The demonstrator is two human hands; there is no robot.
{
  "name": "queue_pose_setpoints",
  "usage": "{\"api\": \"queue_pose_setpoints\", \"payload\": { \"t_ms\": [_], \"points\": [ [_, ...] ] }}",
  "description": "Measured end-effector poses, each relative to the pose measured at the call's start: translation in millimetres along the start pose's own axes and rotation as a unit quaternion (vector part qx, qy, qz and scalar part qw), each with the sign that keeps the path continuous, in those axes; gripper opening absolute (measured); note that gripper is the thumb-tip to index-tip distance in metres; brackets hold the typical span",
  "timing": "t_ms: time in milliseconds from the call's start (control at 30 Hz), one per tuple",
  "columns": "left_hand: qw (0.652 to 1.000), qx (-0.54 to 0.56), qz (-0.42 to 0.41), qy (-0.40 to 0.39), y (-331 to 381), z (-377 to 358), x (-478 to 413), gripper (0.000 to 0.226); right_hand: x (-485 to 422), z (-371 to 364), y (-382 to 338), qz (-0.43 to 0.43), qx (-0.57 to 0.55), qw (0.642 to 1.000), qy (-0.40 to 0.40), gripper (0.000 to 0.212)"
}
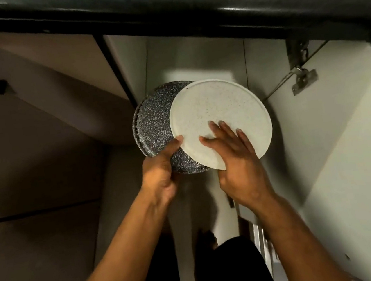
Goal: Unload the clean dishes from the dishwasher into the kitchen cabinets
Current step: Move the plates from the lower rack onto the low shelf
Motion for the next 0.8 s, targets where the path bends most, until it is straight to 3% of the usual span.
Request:
{"api": "queue_pose_setpoints", "payload": {
  "t_ms": [333, 633, 800],
  "points": [
    [0.995, -0.02, -0.081, -0.048, -48, -32, -142, 0.037, -103, -89, 88, 0.051, -0.018, 0.998, 0.04, 0.079],
    [0.979, 0.028, -0.168, -0.115, -36, -56, -216, 0.029, -171, -95, 111, 0.084, -0.005, 0.988, 0.127, 0.067],
    [0.957, -0.081, -0.249, -0.127, -19, -59, -221, 0.027, -202, -105, 113, 0.079, 0.046, 0.982, 0.168, 0.061]
  ]
}}
Point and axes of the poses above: each hand's wrist, its own x-axis away from the middle knuckle, its own z-axis out of the back of the hand, y = z × x, the point moved 5 cm from there along -x, towards the middle knuckle, and after that the axes turned 13 degrees about -z, right-handed, at the moved point
